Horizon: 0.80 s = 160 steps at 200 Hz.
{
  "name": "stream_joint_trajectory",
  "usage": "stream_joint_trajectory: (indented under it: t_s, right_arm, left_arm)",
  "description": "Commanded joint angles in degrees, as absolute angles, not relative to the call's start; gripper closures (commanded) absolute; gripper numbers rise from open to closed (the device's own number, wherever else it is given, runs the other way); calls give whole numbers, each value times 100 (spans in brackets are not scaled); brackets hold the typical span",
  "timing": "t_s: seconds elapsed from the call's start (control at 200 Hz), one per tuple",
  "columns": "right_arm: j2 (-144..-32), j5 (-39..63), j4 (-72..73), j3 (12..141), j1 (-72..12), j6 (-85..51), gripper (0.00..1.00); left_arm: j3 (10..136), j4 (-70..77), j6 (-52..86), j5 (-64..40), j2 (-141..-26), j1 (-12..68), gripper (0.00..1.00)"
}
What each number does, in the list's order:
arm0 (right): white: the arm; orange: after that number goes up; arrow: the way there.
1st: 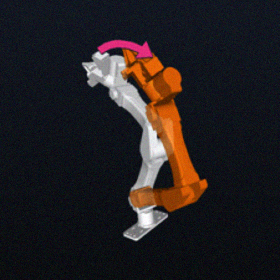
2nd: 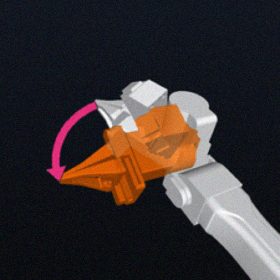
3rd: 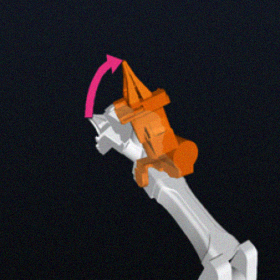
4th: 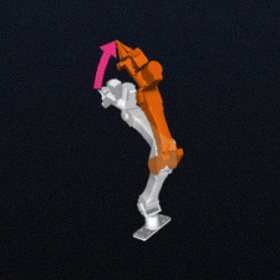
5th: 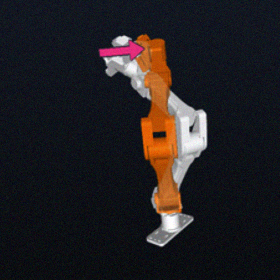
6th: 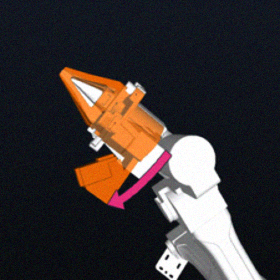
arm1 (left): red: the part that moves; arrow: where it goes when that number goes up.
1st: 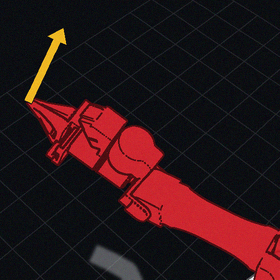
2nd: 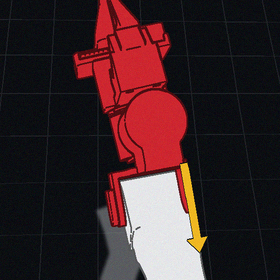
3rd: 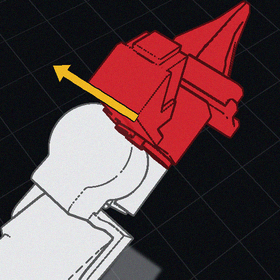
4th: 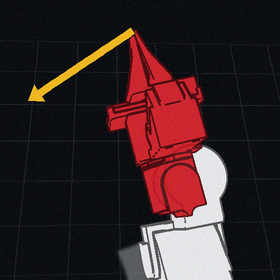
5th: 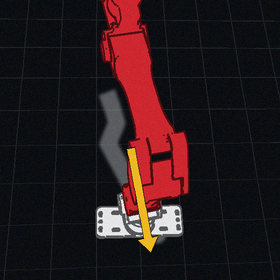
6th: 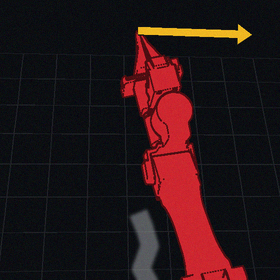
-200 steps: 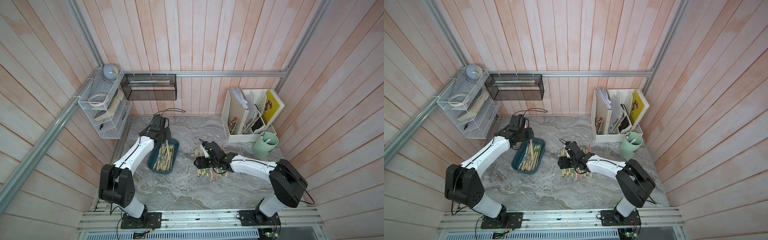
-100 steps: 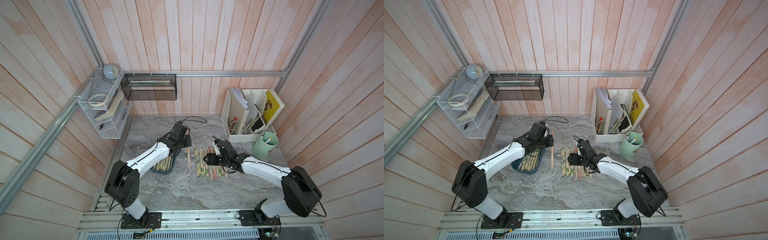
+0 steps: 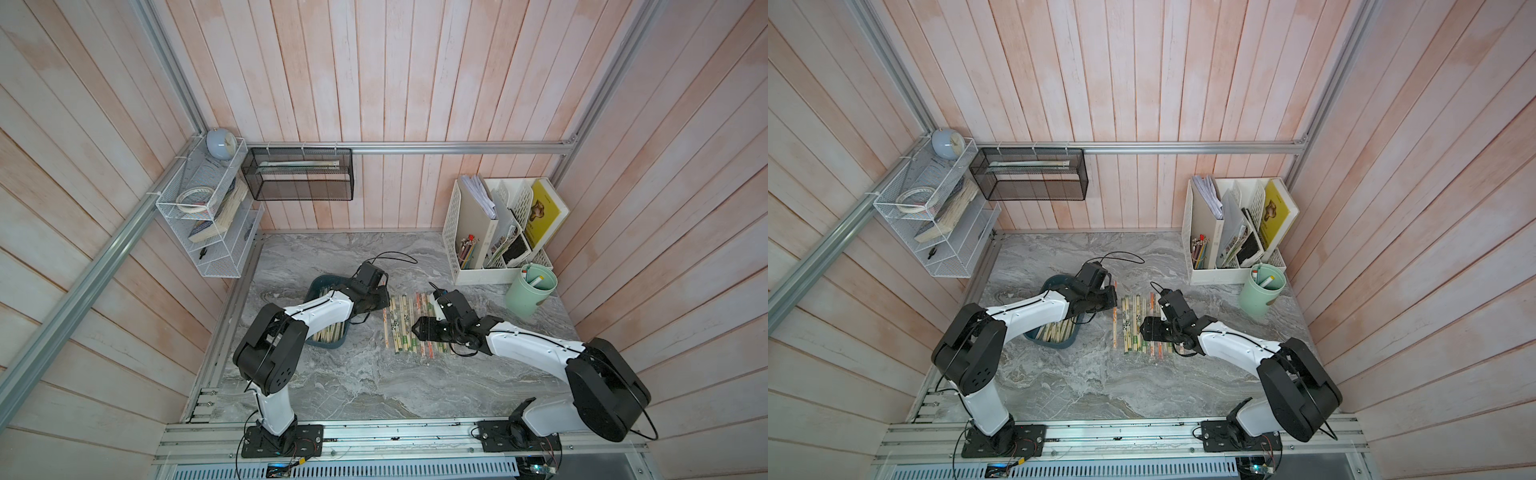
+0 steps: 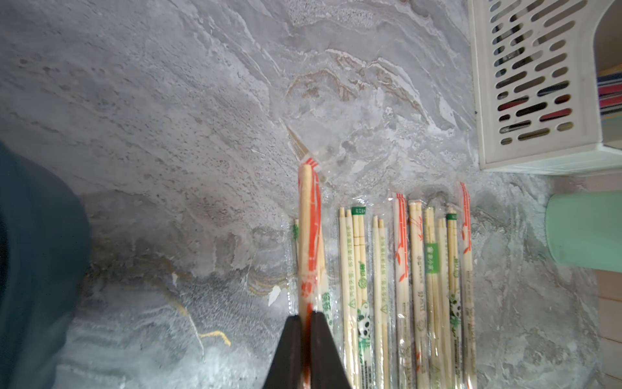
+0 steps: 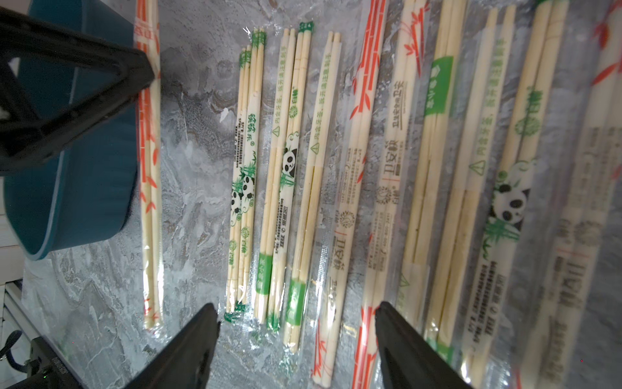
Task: Take the paired disposable chopsticks out of the storage box
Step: Place the paired disposable chopsticks at the center of the board.
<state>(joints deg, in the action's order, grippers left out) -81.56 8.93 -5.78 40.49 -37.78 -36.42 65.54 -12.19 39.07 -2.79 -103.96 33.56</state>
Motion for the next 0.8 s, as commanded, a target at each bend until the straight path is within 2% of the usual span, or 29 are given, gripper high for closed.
stream_joint_trajectory:
  t_s: [0.0,0.795]
  right_arm:
    - [-8033,933,-539,4035,-3762,-3700,24]
    - [-7928,879,-677,4046,-3766,-3683,24]
  left_arm:
    - [6504,-951,3955,-296,-10559,3375,100]
    - [6560,-580,3938,-474,-11253,3367,99]
